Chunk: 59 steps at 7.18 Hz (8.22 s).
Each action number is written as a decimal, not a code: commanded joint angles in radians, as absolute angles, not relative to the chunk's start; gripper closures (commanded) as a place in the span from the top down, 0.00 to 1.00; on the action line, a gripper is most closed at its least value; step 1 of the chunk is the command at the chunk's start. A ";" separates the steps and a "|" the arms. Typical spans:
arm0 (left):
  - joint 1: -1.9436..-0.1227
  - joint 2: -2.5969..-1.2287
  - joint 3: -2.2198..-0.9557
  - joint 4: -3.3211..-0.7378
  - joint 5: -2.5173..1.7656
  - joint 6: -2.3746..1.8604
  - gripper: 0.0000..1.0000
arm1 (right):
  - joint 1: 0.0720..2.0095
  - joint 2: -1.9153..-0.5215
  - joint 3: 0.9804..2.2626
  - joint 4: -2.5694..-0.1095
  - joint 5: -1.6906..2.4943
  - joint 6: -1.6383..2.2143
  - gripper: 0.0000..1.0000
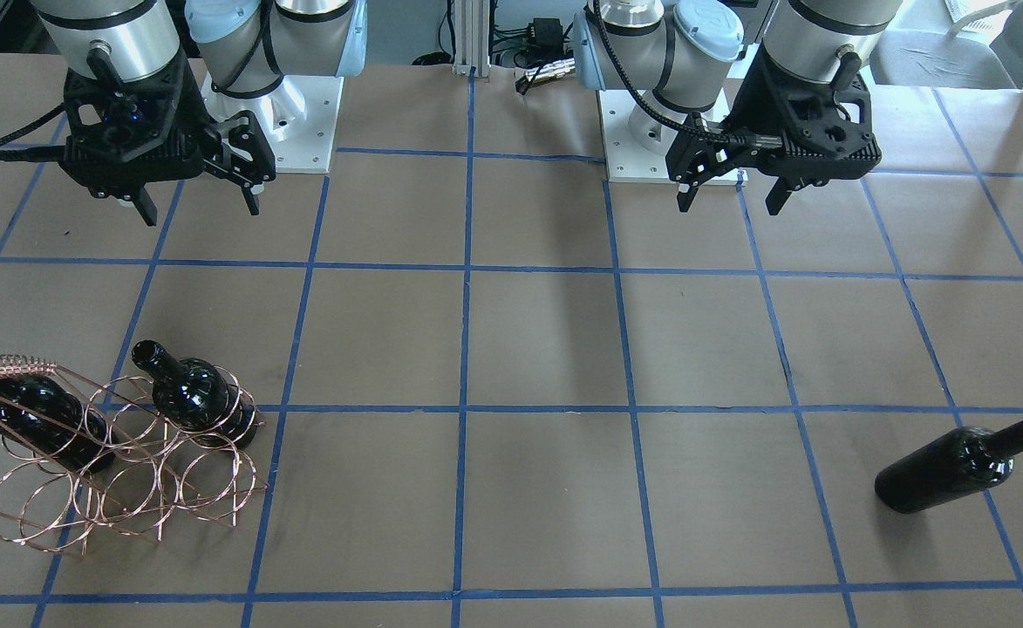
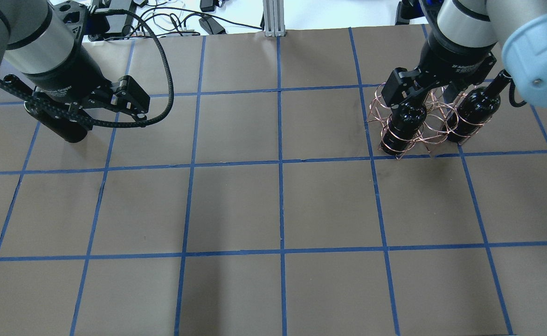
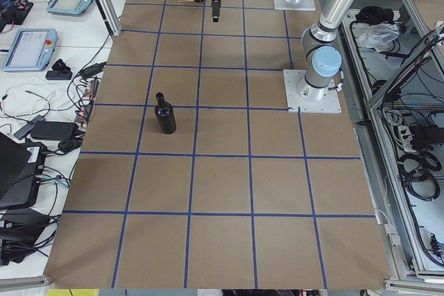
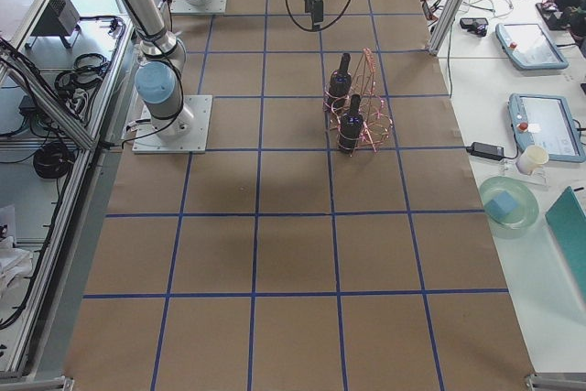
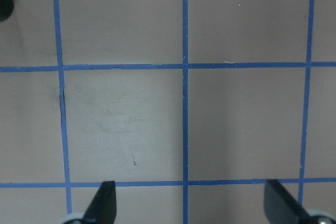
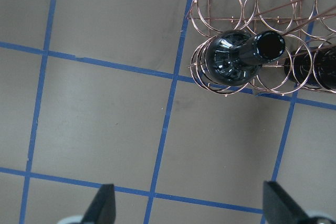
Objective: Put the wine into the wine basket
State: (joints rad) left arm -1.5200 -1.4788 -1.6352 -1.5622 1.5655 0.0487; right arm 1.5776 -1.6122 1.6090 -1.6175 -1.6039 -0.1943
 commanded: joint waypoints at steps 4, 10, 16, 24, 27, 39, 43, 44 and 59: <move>-1.519 -1.479 -1.637 -1.563 1.583 0.049 1.00 | 1.577 -1.611 1.611 -1.617 -1.605 -0.195 1.00; -1.486 -1.499 -1.625 -1.559 1.575 0.061 1.00 | 1.578 -1.612 1.612 -1.615 -1.609 -0.195 1.00; -1.203 -1.577 -1.533 -1.497 1.594 0.407 1.00 | 1.577 -1.611 1.612 -1.612 -1.611 -0.193 1.00; -1.023 -1.926 -1.296 -1.393 1.514 0.532 1.00 | 1.577 -1.608 1.615 -1.609 -1.611 -0.192 1.00; -1.025 -1.986 -1.301 -1.318 1.514 0.534 1.00 | 1.577 -1.608 1.617 -1.609 -1.611 -0.192 1.00; -1.045 -2.045 -1.319 -1.299 1.508 0.537 0.66 | 1.577 -1.612 1.620 -1.617 -1.611 -0.193 1.00; -1.046 -2.026 -1.316 -1.335 1.522 0.540 0.63 | 1.577 -1.612 1.620 -1.615 -1.609 -0.192 1.00; -1.046 -2.026 -1.316 -1.328 1.523 0.541 0.55 | 1.577 -1.612 1.620 -1.615 -1.609 -0.192 1.00; -1.612 -1.712 -1.633 -1.410 1.529 -0.028 0.00 | 1.577 -1.611 1.628 -1.618 -1.611 -0.192 1.00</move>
State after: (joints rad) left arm -1.5275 -1.7382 -1.5922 -1.4113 1.5286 0.0837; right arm 1.5770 -1.6111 1.6278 -1.6183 -1.6095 -0.1917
